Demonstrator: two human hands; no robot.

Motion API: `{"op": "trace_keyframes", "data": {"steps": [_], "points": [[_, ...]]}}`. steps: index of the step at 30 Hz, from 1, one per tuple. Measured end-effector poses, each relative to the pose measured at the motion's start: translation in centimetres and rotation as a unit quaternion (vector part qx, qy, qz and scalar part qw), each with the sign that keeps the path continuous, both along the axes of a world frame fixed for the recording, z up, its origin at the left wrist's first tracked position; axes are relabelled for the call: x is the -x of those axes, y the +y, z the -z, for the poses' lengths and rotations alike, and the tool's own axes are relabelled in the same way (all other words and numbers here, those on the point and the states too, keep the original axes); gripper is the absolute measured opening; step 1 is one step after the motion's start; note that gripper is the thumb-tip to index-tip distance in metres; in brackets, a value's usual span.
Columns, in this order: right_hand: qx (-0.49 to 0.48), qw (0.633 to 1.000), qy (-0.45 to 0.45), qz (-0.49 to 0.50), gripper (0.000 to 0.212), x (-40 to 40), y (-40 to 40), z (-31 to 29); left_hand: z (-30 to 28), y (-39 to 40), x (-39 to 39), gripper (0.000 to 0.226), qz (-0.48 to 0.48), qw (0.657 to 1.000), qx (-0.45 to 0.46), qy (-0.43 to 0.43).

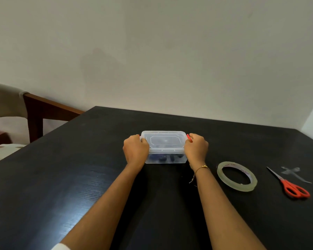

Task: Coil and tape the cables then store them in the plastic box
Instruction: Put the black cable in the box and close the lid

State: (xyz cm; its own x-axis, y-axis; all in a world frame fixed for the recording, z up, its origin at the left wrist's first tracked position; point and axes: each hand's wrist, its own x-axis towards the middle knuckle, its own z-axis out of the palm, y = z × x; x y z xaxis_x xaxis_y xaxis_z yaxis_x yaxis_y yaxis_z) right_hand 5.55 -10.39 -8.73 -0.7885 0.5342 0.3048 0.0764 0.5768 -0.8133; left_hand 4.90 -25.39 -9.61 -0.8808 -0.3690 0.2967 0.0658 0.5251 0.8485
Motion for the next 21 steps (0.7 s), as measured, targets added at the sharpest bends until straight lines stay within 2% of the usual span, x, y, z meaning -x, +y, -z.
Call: {"op": "trace_keyframes", "data": {"steps": [6, 11, 14, 16, 18, 21], "points": [[-0.041, 0.999, -0.009, -0.014, 0.020, -0.3, 0.1, -0.1, -0.4, 0.2, -0.1, 0.021, 0.009, 0.995, 0.098, 0.004], [-0.086, 0.995, -0.035, -0.042, 0.024, -0.3, 0.3, -0.1, -0.9, -0.2, -0.2, 0.027, 0.026, 0.975, 0.217, -0.022], [-0.130, 0.988, -0.050, -0.074, 0.033, -0.4, 0.4, 0.6, -0.6, -0.1, -0.7, 0.046, 0.058, 0.967, 0.242, -0.051], [-0.193, 0.977, -0.019, -0.083, 0.038, -0.9, 0.1, 1.2, -0.7, 0.0, -1.4, 0.059, 0.079, 0.962, 0.259, -0.034], [-0.273, 0.954, 0.049, -0.115, 0.038, -2.0, -0.4, 1.6, -1.1, 0.0, -2.1, 0.060, 0.105, 0.939, 0.325, 0.030], [-0.340, 0.913, 0.132, -0.181, 0.031, -3.6, -1.1, 2.0, -1.3, 0.0, -3.3, 0.047, 0.189, 0.874, 0.441, 0.081]]}}
